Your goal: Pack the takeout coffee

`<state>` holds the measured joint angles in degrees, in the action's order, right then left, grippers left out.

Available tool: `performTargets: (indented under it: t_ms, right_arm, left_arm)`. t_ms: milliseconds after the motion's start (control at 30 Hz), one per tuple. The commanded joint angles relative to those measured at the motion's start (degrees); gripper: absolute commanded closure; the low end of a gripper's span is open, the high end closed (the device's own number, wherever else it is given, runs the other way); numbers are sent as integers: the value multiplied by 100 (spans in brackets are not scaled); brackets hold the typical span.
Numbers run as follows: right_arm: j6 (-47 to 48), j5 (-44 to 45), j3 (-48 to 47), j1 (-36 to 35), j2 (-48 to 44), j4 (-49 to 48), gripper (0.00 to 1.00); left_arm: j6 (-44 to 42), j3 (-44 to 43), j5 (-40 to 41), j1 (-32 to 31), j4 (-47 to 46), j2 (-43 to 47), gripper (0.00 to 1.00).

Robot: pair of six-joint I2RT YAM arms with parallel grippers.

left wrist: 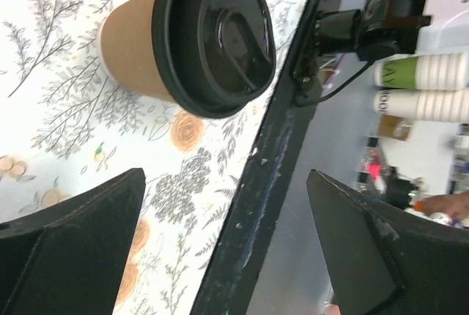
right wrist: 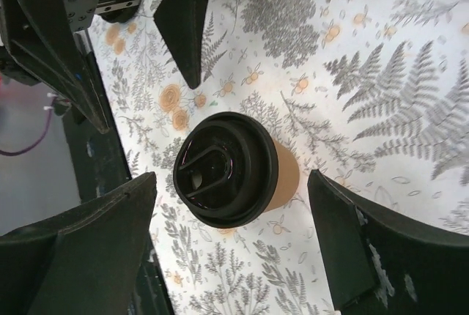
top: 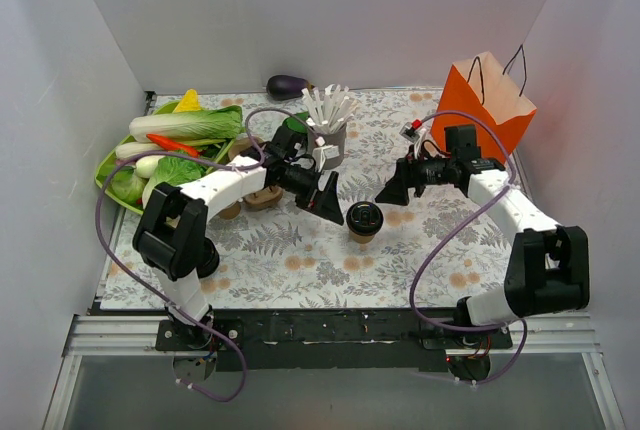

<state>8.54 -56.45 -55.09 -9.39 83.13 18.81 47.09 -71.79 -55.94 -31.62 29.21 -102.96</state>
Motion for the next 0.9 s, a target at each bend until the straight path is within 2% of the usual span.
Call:
performTargets:
  t_ms: [0,33,200,400,600,767,867]
  right_arm:
    - [911,335,-397,-2,-508,474,10]
    - [965,432,-389,-2,-587,492,10]
    - [1334,890,-415,-2,-974,676,11]
    - [2002,1048,-836,-28,-913,1801,14]
    - [2197,1451,-1135,-72,-851,2276,18]
    - [2117,1996,-1592,-72,-519,2461,19]
    - [1933,1945,-1557,-63,-369,2224,20]
  left_arm:
    - [-1306,-369,881,6,1067,855,7]
    - [-1673,-519,1231,-2,1400,952,7]
    - [-2388,-994,2324,-73,2000,1541,7]
    - [-2556,-1012,3429,155,2335,1876,7]
    - [-2275,-1513,4705,472,2405,1358,11]
    - [-1854,-2101,5724,665,3037,603,15]
    - [-1537,-2304,5866,903,3030,198,21]
